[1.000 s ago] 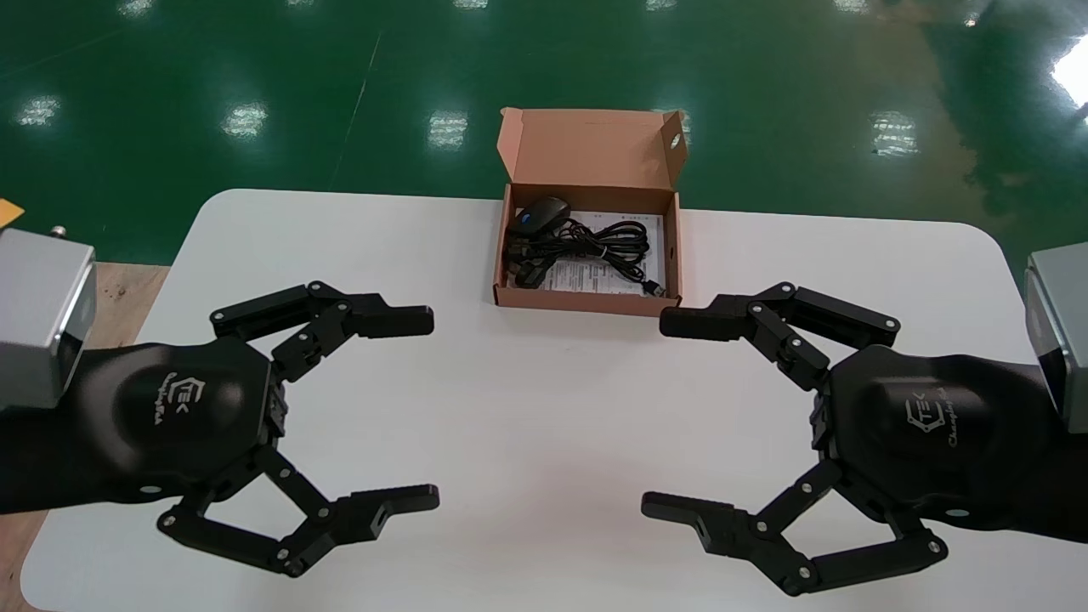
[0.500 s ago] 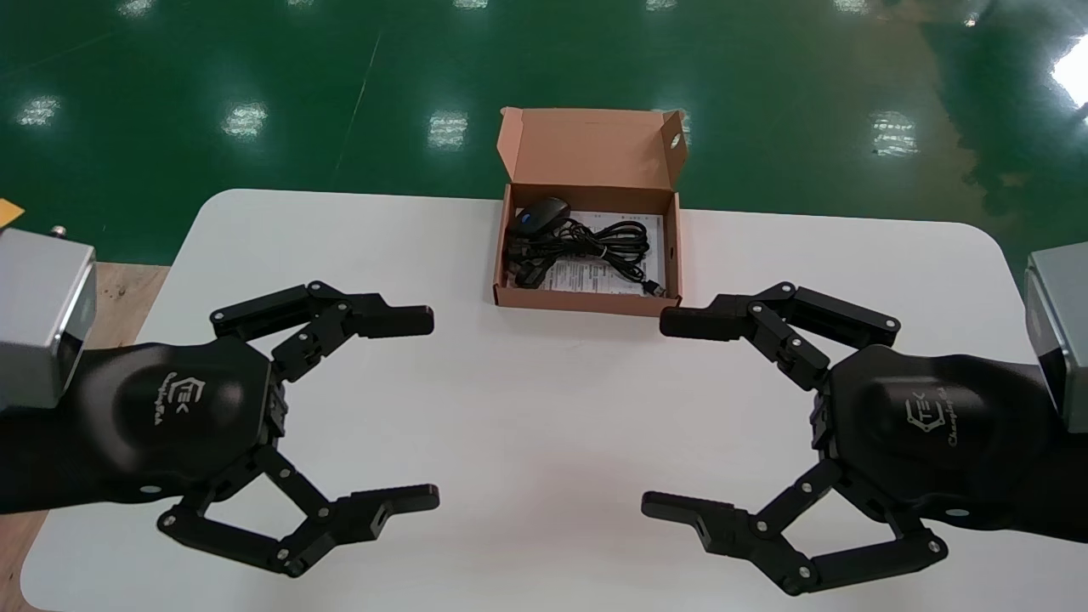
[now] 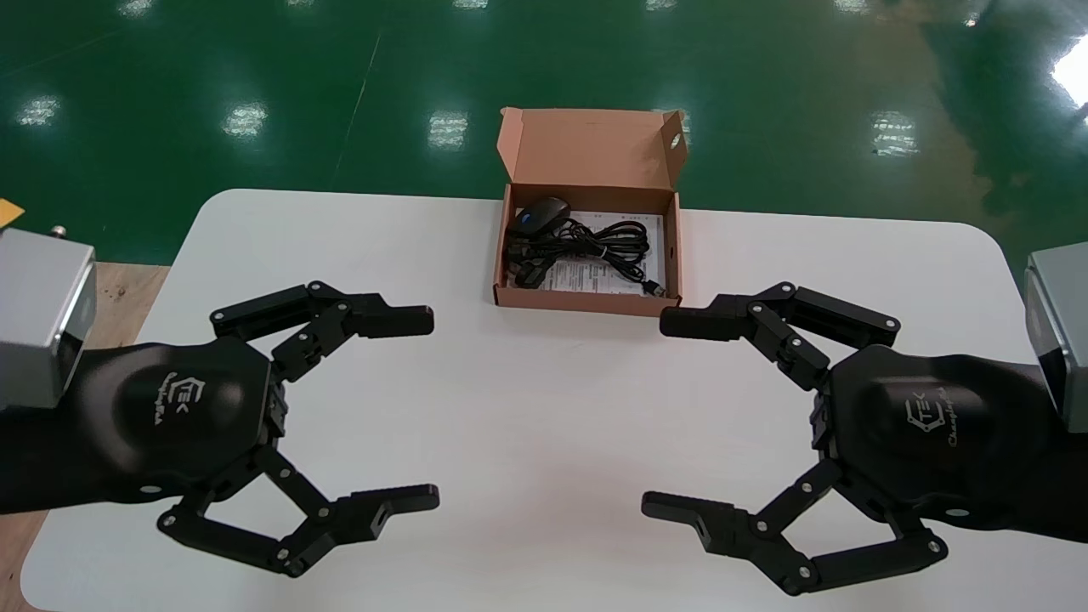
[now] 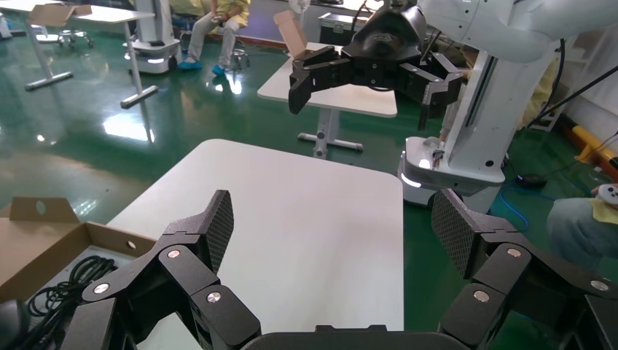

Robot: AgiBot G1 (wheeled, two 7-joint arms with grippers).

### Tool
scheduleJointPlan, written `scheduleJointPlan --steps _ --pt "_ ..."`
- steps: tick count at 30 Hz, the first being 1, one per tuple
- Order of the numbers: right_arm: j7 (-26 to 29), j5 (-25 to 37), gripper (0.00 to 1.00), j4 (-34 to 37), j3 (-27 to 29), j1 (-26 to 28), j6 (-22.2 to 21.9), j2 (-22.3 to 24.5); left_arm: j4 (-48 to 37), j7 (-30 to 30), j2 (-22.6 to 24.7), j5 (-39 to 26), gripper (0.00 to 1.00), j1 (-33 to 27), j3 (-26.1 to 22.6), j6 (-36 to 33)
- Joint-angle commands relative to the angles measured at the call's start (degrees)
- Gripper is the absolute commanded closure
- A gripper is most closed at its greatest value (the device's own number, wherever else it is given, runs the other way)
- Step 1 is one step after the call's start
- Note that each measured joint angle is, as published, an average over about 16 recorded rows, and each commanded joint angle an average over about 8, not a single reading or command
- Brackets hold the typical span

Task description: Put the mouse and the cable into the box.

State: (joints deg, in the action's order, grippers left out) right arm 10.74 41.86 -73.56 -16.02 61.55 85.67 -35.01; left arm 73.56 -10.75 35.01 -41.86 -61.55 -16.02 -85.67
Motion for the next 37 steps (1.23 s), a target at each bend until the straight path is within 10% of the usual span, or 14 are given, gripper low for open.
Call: scheduleJointPlan --steps 1,37 --pt "0.0 0.0 0.00 0.0 0.0 0.0 0.0 0.0 0.0 0.0 0.0 0.0 0.00 0.0 0.0 0.0" --pt "0.0 0.0 0.00 0.0 0.0 0.0 0.0 0.0 0.0 0.0 0.0 0.0 0.00 0.0 0.0 0.0"
